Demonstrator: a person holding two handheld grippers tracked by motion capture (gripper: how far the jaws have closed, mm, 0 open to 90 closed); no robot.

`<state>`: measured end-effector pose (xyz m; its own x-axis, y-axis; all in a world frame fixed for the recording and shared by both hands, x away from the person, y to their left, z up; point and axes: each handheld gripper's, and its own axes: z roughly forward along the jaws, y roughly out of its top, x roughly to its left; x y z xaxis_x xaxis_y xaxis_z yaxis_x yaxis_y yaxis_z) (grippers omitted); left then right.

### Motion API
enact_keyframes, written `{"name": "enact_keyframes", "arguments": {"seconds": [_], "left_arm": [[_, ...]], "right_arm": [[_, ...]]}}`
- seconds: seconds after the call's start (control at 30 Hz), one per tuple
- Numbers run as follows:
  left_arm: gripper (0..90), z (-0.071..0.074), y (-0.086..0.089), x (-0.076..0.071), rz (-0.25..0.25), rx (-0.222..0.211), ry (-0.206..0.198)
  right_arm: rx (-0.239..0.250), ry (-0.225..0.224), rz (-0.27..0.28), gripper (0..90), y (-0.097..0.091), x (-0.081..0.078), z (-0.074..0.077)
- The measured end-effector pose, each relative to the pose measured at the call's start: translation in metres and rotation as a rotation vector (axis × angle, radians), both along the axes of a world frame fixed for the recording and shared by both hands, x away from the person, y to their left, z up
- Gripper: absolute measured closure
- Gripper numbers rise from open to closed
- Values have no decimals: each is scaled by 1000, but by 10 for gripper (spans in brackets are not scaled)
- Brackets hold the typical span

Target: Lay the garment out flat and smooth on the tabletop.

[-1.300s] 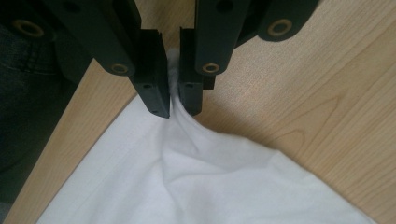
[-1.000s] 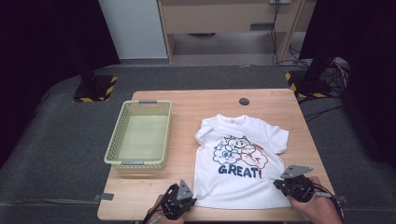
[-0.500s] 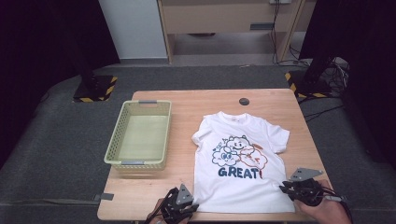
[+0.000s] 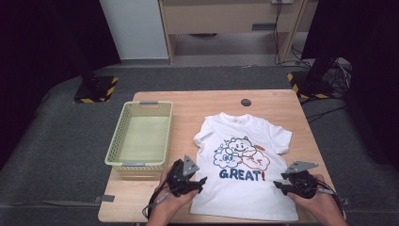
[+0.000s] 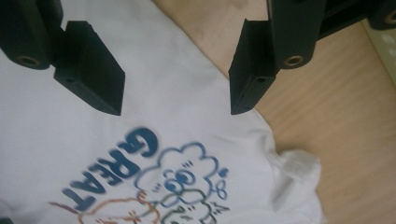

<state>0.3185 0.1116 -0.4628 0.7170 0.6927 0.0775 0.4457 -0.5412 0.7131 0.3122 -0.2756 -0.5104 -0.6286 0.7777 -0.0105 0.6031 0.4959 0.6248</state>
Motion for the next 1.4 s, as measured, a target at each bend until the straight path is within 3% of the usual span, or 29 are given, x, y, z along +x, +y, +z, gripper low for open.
{"name": "enact_keyframes", "arguments": {"seconds": [0.1, 0.17, 0.2, 0.3, 0.4, 0.43, 0.47, 0.67, 0.77, 0.83, 0.9, 0.97, 1.03, 1.13, 1.23, 1.4], "left_arm": [[358, -1, -6, 25, 24, -1, -1], [359, -5, -11, 45, 46, -36, 25], [366, -7, -12, 52, 54, -35, 29], [385, -13, -22, 77, 77, -11, 24], [402, -22, -34, 101, 95, 38, 11], [405, -24, -37, 109, 105, 34, 20], [414, -26, -39, 115, 110, 26, 25], [464, -34, -56, 151, 142, 88, -4], [492, -41, -61, 168, 162, 110, 13], [528, -45, -65, 176, 167, 118, 35], [564, -50, -69, 182, 158, 153, 49], [647, -54, -70, 185, 167, 174, 78], [753, -51, -68, 186, 180, 156, 87], [859, -38, -63, 185, 192, 134, 61], [868, -23, -54, 184, 213, 126, 16], [867, -10, -36, 184, 270, 138, 8]], "right_arm": [[-3, 21, 2, 553, 1, 3, -8], [-10, 30, 11, 585, 2, 4, -14], [11, 17, 9, 611, 1, 3, -16], [22, 15, 19, 743, -2, 2, -16], [23, 17, 27, 831, -7, 4, -16], [24, 21, 32, 847, -8, 5, -16], [27, 26, 32, 855, -10, 6, -16], [28, 30, 45, 854, -11, 7, -15], [23, 23, 47, 847, -11, 5, -16], [30, 21, 45, 846, -12, 4, -16], [36, 21, 44, 846, -14, 3, -16], [43, 22, 43, 847, -16, 2, -17], [48, 24, 43, 848, -18, 1, -17], [53, 25, 41, 849, -20, 1, -17], [50, 30, 45, 847, -20, 2, -17], [41, 24, 45, 843, -19, 2, -17]]}}
